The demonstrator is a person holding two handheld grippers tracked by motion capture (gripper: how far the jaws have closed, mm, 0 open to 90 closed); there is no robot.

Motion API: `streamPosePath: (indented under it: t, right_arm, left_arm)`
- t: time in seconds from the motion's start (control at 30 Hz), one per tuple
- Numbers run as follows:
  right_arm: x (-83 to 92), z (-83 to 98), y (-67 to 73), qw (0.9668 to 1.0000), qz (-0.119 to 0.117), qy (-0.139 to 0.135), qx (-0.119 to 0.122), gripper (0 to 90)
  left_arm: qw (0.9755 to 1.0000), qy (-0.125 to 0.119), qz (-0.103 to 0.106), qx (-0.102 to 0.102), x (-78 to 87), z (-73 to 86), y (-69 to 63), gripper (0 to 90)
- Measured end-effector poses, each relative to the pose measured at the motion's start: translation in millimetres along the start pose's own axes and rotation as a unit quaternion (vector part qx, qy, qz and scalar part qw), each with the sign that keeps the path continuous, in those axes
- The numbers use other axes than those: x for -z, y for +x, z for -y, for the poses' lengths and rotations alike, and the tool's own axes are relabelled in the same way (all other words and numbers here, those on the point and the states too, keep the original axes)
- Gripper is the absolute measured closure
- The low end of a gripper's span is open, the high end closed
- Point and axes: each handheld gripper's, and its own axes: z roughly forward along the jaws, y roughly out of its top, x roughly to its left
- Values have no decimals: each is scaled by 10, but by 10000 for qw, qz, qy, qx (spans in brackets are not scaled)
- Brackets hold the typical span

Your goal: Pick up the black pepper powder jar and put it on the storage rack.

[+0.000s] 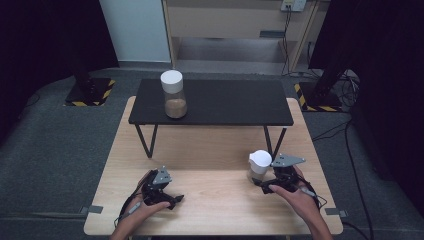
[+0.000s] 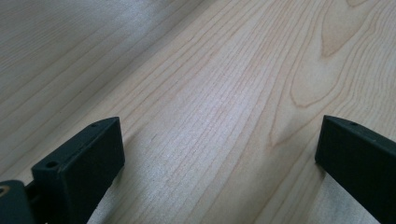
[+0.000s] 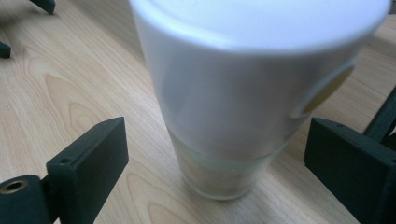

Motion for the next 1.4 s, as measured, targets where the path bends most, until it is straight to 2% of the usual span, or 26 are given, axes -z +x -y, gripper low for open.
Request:
streamPosePath:
  t: [0.2, 0.33, 0.57, 0.83, 1.07, 1.4]
  right_arm:
    - [-68, -55, -10, 10000, -17, -18, -70, 81]
    - [-120, -88, 6, 10000, -1, 31, -29, 80]
    - [-171, -75, 10, 10000, -15, 1, -32, 172]
    - [-167, -66, 27, 9999, 151, -38, 16, 306]
    - [-165, -39, 60, 9997, 216, -85, 43, 316]
    - [-153, -55, 61, 9998, 181, -43, 68, 318]
  left_arm:
    - [10000, -1, -1, 0, 0, 0, 0, 0]
    - [10000, -1, -1, -1, 0, 0, 0, 0]
    - [10000, -1, 0, -1, 0, 0, 0, 0]
    - [10000, -1, -1, 0, 0, 0, 0, 0]
    - [10000, -1, 0, 0, 0, 0, 0, 0]
    - [10000, 0, 1, 0, 0, 0, 0, 0]
